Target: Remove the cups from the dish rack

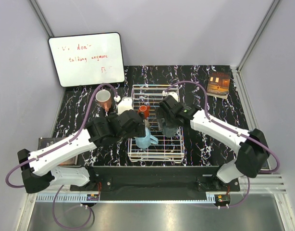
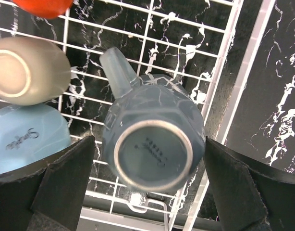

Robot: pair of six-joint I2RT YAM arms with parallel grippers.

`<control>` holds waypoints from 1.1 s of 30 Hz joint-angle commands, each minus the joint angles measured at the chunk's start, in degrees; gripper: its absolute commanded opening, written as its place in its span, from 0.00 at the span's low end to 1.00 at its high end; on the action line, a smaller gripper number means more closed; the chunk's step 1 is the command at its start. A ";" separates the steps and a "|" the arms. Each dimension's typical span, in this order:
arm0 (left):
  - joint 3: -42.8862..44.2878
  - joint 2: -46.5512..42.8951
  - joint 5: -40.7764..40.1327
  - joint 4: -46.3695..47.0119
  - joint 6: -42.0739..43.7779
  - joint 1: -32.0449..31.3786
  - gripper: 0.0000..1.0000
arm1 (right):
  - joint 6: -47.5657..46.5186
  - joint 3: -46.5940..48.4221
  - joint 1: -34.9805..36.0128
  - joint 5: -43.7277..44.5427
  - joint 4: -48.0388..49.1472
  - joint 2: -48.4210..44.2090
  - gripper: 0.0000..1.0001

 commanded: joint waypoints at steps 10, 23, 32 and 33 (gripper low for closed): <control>0.46 -0.69 -2.01 0.88 -0.23 0.06 0.99 | -1.02 0.34 0.41 -1.15 3.45 6.24 1.00; -1.12 -1.57 -1.66 0.97 -1.37 0.06 0.99 | -0.76 -0.71 0.41 -0.27 5.74 5.02 0.16; -0.42 -0.69 -2.62 1.58 -1.46 0.06 0.99 | 0.12 -1.33 0.41 -1.06 5.74 -7.53 0.00; -0.07 -0.78 -2.80 1.58 -1.64 0.06 0.99 | 0.12 -0.55 0.41 -1.85 5.83 -8.77 0.00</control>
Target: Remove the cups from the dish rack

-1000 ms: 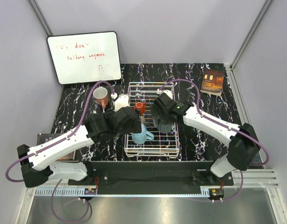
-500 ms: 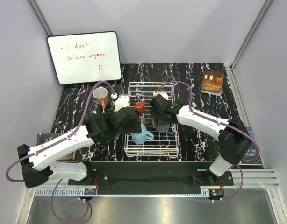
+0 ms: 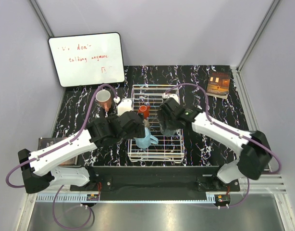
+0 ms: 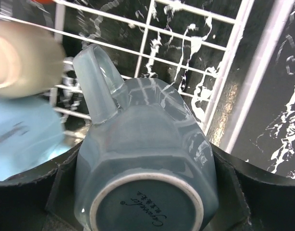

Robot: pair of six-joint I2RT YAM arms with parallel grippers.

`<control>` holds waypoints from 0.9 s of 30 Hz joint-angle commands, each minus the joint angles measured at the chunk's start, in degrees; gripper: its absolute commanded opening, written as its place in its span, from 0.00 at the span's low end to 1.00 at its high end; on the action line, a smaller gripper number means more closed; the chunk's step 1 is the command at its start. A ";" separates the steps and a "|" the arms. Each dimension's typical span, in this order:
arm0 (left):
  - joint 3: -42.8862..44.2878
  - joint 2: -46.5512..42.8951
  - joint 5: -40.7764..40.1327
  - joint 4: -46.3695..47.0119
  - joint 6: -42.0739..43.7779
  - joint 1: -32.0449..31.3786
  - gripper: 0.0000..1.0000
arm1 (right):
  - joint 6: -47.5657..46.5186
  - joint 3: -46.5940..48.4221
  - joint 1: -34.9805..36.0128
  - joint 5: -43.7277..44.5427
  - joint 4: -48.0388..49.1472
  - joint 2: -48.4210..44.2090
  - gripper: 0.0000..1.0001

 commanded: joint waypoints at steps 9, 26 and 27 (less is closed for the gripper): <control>-0.37 -4.81 -2.74 10.53 -0.13 0.41 0.99 | 3.76 5.91 -0.81 -8.61 8.11 -21.65 0.00; -21.39 -20.56 26.96 58.27 1.36 10.61 0.99 | 49.82 -22.31 -24.55 -56.87 73.24 -27.21 0.00; -20.95 -19.25 27.58 58.27 1.54 10.52 0.99 | 50.52 -22.14 -24.55 -57.40 74.82 -26.93 0.00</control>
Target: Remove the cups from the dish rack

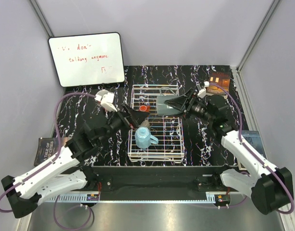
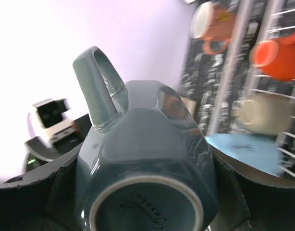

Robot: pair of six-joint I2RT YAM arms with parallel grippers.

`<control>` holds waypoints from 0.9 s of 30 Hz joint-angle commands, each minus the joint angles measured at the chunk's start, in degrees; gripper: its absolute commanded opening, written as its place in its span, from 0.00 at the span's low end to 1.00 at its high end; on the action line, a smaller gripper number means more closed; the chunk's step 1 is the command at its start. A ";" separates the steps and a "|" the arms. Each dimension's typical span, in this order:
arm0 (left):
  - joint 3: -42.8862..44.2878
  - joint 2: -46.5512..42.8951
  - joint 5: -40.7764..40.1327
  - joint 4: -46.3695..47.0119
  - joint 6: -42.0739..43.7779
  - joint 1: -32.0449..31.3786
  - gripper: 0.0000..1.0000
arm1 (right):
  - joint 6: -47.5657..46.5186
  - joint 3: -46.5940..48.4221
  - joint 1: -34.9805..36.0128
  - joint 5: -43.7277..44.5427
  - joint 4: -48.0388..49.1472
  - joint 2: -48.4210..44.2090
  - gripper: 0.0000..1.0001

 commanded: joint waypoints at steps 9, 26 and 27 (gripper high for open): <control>2.62 6.86 14.41 17.04 1.61 0.23 0.99 | 10.57 3.53 0.13 -13.62 21.78 -0.60 0.00; 6.40 15.30 18.81 26.00 1.17 -0.47 0.73 | 8.82 0.81 0.13 -16.26 19.06 -0.95 0.00; 6.49 15.65 19.33 26.62 1.26 -0.65 0.62 | 8.81 0.55 0.13 -16.26 19.23 -0.69 0.00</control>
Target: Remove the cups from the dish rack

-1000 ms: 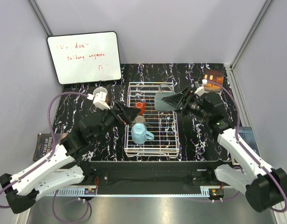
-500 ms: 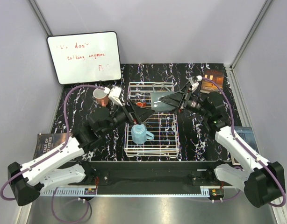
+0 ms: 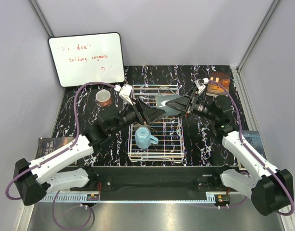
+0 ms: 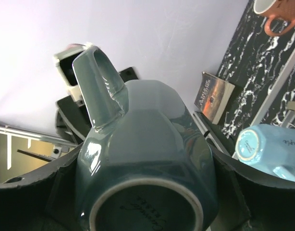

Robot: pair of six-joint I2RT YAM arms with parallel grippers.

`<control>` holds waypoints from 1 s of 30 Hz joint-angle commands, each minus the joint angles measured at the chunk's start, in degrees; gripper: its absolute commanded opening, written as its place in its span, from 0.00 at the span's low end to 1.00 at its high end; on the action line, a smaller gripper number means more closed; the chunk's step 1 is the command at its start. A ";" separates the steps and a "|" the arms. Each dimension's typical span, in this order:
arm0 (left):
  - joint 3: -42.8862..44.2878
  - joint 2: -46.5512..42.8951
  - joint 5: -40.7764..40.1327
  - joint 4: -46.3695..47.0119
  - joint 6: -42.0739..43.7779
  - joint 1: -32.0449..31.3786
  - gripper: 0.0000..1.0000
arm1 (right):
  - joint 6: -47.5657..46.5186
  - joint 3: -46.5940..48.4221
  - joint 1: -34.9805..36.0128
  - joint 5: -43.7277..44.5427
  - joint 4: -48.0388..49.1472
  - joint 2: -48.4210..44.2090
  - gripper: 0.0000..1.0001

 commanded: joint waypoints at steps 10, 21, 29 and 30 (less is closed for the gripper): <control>4.11 4.69 7.35 11.69 -0.05 -3.61 0.53 | 2.94 -1.02 0.67 -3.76 10.29 1.62 0.00; 2.88 7.07 11.49 14.42 -1.55 -5.90 0.00 | 3.21 -0.75 0.67 -3.33 9.77 -0.31 0.00; 8.07 1.98 -5.25 -12.77 4.51 -5.90 0.00 | -12.67 5.74 0.67 2.63 -14.36 -5.14 0.73; 8.68 -0.12 -8.34 -15.79 6.00 -5.90 0.00 | -14.79 7.40 0.67 5.87 -20.23 -6.54 0.81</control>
